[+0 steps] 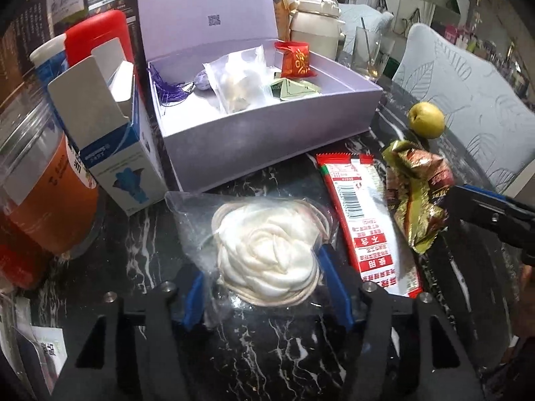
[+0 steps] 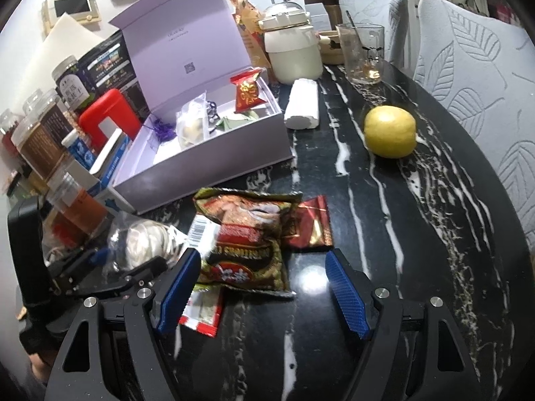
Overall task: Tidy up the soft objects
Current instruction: 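Grasp the bagged white flower item with the left tool, then grasp the brown chip bag with the right tool while the left tool lifts the flower bag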
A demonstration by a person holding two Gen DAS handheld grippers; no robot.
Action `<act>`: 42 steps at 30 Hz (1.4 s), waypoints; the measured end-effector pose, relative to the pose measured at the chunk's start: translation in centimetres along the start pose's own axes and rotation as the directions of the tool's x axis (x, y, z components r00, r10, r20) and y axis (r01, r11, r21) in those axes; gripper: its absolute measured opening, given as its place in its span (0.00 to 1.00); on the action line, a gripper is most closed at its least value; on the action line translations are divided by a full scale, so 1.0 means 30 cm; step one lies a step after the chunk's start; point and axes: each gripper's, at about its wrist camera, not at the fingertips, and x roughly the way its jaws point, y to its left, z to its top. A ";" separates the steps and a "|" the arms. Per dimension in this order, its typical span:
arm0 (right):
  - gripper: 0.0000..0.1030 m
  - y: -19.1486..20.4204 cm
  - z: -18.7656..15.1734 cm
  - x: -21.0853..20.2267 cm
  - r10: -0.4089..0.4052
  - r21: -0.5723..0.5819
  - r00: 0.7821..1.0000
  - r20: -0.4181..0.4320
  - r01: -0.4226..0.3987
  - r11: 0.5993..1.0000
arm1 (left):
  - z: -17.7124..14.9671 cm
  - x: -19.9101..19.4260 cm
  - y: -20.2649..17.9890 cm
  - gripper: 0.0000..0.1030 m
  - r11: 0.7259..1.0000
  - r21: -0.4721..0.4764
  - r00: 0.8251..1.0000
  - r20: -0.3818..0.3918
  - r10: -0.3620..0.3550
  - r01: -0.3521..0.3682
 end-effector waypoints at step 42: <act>0.40 0.051 -0.127 -0.078 -0.011 -0.023 1.000 -0.011 0.011 1.000 | -0.102 -0.313 0.012 0.56 0.996 -0.053 0.989 0.126 -0.071 0.078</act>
